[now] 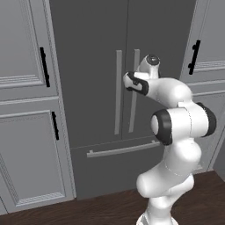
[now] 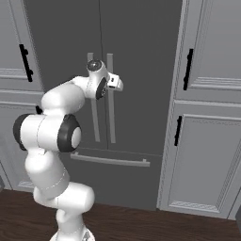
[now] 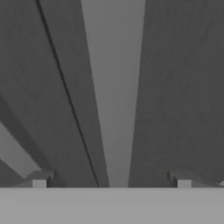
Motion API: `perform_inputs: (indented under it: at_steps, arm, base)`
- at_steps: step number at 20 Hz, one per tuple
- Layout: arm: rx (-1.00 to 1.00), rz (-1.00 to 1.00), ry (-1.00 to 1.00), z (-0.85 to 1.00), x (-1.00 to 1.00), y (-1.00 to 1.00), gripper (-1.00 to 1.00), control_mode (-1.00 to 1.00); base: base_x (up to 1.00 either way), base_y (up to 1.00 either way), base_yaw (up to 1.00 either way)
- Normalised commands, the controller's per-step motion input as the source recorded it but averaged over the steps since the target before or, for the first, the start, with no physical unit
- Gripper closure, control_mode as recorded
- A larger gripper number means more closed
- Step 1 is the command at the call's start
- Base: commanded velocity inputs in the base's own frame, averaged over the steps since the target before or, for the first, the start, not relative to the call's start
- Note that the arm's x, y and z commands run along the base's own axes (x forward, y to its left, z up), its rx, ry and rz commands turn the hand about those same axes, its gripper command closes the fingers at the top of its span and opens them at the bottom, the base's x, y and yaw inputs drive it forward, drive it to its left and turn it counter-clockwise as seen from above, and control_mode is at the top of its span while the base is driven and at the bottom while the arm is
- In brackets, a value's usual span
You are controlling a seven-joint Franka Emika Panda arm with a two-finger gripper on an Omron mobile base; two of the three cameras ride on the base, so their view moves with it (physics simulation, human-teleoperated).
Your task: Take the strawberry from the fridge and place it on top of the pancake, located on the dining counter.
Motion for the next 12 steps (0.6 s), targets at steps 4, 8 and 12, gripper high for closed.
perform_inputs:
  at_steps: [4,8,12]
  arm:
    - [0.0,0.0,-0.1,-0.07,0.44,-0.06,-1.0,-1.0]
    - [0.0,0.0,-0.15,-0.16,0.42,0.0,-1.0,-1.0]
    - [0.0,0.0,-0.17,-0.2,0.47,0.0,-1.0,-1.0]
  base:
    - [0.0,0.0,0.0]
    - [0.0,0.0,0.0]
    - [0.0,0.0,0.0]
